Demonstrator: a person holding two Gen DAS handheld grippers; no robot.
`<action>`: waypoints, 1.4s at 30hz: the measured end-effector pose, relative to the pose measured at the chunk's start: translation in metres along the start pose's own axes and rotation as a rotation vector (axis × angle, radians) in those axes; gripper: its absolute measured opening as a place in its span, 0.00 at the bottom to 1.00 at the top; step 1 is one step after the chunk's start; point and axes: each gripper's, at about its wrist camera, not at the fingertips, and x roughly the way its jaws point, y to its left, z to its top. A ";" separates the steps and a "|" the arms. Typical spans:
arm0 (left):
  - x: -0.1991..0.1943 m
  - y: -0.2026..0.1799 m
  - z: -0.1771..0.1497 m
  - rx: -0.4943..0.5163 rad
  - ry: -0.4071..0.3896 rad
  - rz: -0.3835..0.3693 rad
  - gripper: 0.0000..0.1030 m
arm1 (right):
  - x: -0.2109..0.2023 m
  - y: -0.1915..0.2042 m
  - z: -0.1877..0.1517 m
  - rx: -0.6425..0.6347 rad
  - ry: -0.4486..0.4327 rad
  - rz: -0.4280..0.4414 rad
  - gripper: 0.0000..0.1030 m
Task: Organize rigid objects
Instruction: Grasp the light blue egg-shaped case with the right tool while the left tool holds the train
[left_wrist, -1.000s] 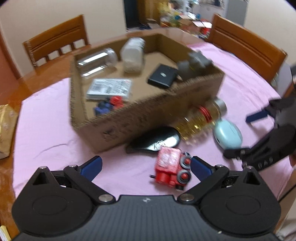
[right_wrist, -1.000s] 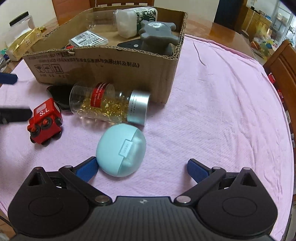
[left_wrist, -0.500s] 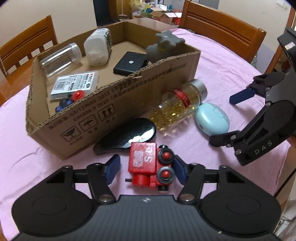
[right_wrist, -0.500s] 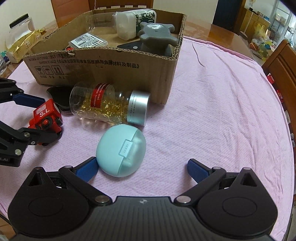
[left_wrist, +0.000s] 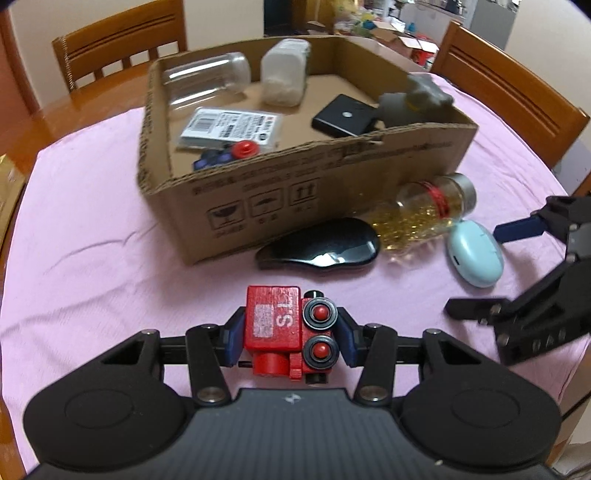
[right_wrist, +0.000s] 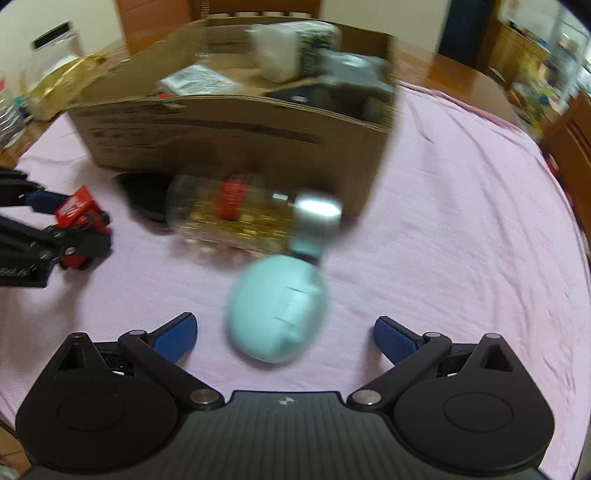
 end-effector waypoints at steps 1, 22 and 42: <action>0.000 0.002 -0.001 -0.006 0.001 0.003 0.47 | 0.000 0.006 0.001 -0.015 -0.009 0.013 0.99; 0.003 0.000 0.001 0.000 -0.004 0.020 0.49 | -0.007 0.013 0.009 -0.011 -0.057 -0.011 0.56; -0.001 -0.001 0.003 0.026 0.001 0.048 0.47 | -0.009 0.011 0.006 -0.034 -0.026 0.006 0.56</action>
